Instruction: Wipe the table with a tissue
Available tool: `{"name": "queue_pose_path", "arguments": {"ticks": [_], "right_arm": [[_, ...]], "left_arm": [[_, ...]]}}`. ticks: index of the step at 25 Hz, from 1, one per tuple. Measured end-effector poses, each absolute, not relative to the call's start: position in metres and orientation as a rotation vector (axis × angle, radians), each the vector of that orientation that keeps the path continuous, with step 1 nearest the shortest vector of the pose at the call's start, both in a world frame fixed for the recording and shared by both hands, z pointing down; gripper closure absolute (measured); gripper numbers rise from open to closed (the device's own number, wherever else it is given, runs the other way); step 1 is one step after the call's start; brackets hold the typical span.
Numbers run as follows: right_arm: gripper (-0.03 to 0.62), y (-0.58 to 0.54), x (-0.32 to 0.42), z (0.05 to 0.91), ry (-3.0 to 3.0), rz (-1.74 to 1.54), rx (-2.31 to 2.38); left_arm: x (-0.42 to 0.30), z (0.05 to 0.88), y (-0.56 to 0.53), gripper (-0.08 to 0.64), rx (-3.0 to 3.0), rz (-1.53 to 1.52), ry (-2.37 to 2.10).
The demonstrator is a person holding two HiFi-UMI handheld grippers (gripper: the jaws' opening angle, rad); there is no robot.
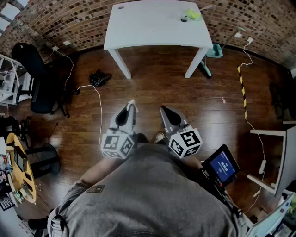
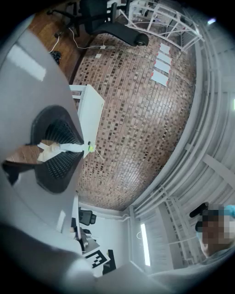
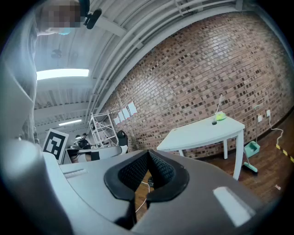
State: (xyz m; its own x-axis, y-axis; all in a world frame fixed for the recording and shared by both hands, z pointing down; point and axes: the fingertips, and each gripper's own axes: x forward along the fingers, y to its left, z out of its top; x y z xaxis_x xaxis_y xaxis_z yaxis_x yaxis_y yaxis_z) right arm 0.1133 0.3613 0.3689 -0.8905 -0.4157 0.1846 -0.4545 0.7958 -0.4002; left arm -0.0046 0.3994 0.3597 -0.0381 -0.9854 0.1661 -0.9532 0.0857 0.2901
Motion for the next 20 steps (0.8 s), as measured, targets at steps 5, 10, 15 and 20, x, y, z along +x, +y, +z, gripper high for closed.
{"name": "queue_pose_path", "arguments": {"ticks": [5, 10, 15, 20], "right_arm": [[0.583, 0.348, 0.119, 0.368, -2.894, 0.662, 0.702], [0.583, 0.347, 0.111, 0.368, -2.889, 0.664, 0.724], [0.583, 0.301, 0.107, 0.378, -2.855, 0.683, 0.757], [0.583, 0.263, 0.084, 0.385, -2.820, 0.671, 0.816]], "left_arm": [[-0.001, 0.361, 0.387, 0.522, 1.904, -0.146, -2.060], [-0.011, 0.360, 0.383, 0.522, 1.918, -0.141, -2.050], [-0.020, 0.369, 0.331, 0.522, 1.921, -0.137, -2.017], [-0.046, 0.374, 0.286, 0.522, 1.953, -0.149, -1.971]]}}
